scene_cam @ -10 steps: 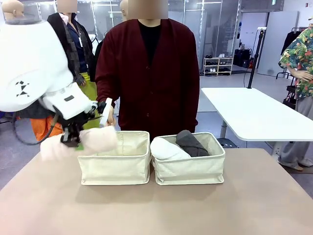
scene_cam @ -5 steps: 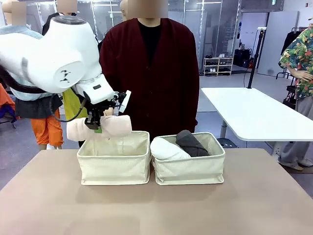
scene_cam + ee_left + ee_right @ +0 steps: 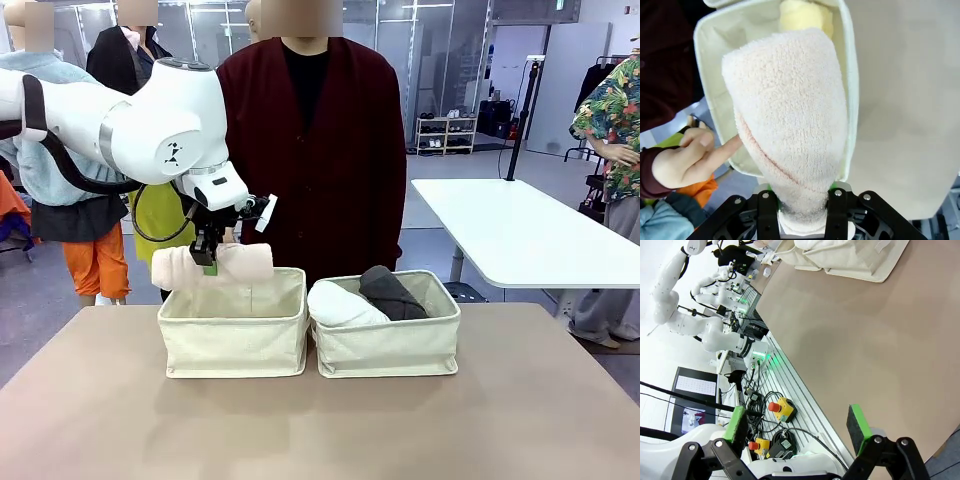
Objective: Divide the towels into two baskets.
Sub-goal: Pick up one hotel-folded towel from the bottom of the table and place it in the Fabric basket indicated by the person.
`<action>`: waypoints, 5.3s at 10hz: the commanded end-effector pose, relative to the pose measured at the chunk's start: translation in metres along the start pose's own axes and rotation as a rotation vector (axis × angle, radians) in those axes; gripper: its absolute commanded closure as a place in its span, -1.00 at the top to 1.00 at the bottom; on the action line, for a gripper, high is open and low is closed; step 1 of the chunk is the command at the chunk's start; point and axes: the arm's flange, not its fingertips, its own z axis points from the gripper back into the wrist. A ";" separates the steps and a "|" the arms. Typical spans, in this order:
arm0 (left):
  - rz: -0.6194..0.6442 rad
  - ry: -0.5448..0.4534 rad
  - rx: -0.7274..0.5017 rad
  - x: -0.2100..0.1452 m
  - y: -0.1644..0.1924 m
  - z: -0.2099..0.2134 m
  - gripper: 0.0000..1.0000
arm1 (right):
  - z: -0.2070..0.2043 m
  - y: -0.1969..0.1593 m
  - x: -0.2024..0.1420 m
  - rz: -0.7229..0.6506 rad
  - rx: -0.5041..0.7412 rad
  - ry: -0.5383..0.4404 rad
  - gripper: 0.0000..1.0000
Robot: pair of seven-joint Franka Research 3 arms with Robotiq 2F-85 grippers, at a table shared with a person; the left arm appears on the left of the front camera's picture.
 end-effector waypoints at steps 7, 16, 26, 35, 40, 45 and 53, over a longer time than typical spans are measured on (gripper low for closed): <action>-0.223 -0.051 0.010 -0.015 0.016 -0.049 -0.26 | 0.001 0.004 -0.002 0.012 0.002 -0.006 1.00; -0.138 -0.130 -0.064 -0.002 0.048 -0.102 1.00 | 0.001 0.004 -0.002 0.012 0.002 -0.006 1.00; -0.151 -0.118 -0.052 -0.001 0.046 -0.103 1.00 | 0.001 0.004 -0.002 0.012 0.002 -0.006 1.00; 0.018 -0.399 -0.206 -0.054 0.000 -0.032 1.00 | 0.001 0.004 -0.002 0.012 0.002 -0.006 1.00; 0.390 -0.850 -0.456 -0.222 -0.080 -0.003 1.00 | 0.001 0.004 -0.002 0.012 0.002 -0.006 1.00; 0.842 -0.968 -0.753 -0.384 -0.183 -0.064 1.00 | 0.001 0.004 -0.002 0.012 0.002 -0.006 1.00; 0.988 -0.989 -0.795 -0.426 -0.236 -0.105 1.00 | 0.001 0.004 -0.002 0.012 0.002 -0.006 1.00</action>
